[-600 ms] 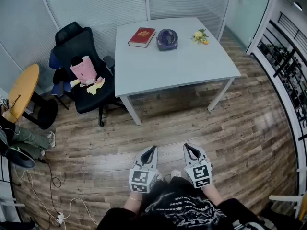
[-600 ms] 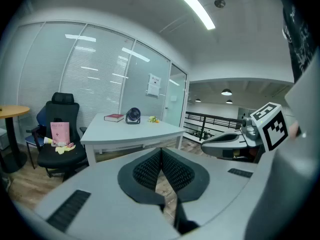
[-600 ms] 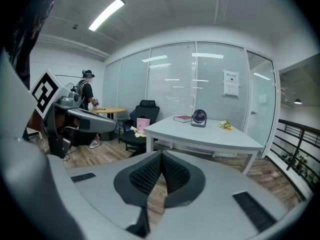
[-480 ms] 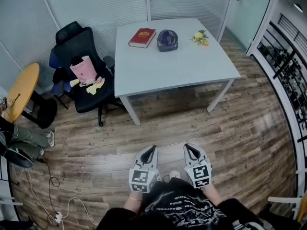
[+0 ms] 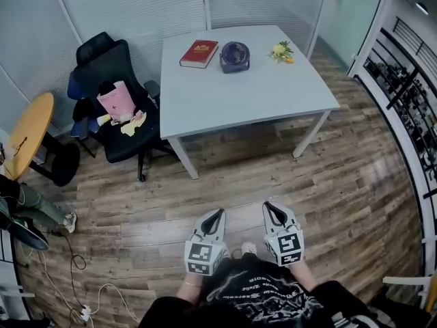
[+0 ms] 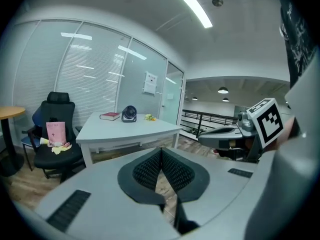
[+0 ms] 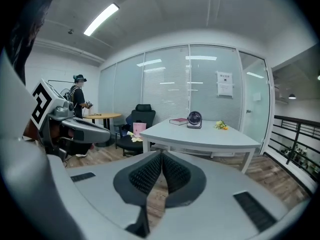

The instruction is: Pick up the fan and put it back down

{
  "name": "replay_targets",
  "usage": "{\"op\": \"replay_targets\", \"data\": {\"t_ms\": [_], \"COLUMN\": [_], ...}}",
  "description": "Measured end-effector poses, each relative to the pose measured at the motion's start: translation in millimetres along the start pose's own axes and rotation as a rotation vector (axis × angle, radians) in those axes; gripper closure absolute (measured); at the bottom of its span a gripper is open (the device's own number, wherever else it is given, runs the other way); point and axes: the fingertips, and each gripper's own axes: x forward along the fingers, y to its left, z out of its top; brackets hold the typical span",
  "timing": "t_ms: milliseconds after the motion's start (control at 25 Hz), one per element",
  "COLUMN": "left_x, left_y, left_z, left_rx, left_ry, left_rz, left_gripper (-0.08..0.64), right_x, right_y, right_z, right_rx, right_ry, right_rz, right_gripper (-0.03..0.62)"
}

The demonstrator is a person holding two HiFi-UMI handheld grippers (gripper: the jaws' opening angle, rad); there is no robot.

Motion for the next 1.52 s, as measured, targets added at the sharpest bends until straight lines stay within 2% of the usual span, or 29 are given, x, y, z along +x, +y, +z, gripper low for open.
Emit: {"op": "replay_targets", "data": {"t_ms": [80,160,200,240,280,400,480,840,1120,1400,1520], "left_x": [-0.6,-3.2,-4.6,-5.9,-7.2,-12.4,-15.8,-34.6,-33.5,-7.0,13.7], "left_y": [-3.1,-4.0,-3.3,-1.8,0.3,8.9,12.9,30.0,31.9,34.8,39.3], "left_z": [-1.4,1.5,3.6,5.0,5.2,2.5,0.4,-14.7,-19.0,-19.2,-12.3], "left_rx": [-0.005,-0.03,-0.043,-0.055,-0.066,-0.08,-0.08,-0.065,-0.072,-0.066,-0.073], "left_ry": [-0.006,-0.025,-0.034,-0.04,-0.042,-0.046,-0.046,-0.019,-0.003,0.018,0.02], "left_rz": [-0.005,-0.004,-0.005,-0.008,-0.011,-0.007,-0.011,-0.052,-0.086,-0.094,-0.075], "left_gripper": [0.54,0.537,0.491,0.39,0.32,0.282,0.255,0.242,0.242,0.242,0.242], "right_x": [-3.6,-6.5,-7.1,-7.1,-6.9,-6.4,-6.9,-6.4,-1.6,22.4,40.3], "right_y": [-0.2,-0.2,0.7,2.6,5.5,14.7,18.4,36.9,39.2,27.3,10.7], "right_z": [0.4,-0.1,0.0,0.4,0.7,-1.8,-3.3,-8.1,-10.7,-16.7,-12.4], "right_rx": [0.012,0.045,0.058,0.064,0.062,0.051,0.057,0.074,0.086,0.077,0.064], "right_ry": [-0.015,-0.029,-0.031,-0.03,-0.027,-0.014,-0.012,-0.016,-0.008,0.022,0.025], "right_rz": [0.009,0.013,0.015,0.019,0.026,0.033,0.021,-0.046,-0.049,-0.018,0.005], "right_gripper": [0.55,0.487,0.45,0.416,0.389,0.327,0.319,0.285,0.285,0.285,0.285]}}
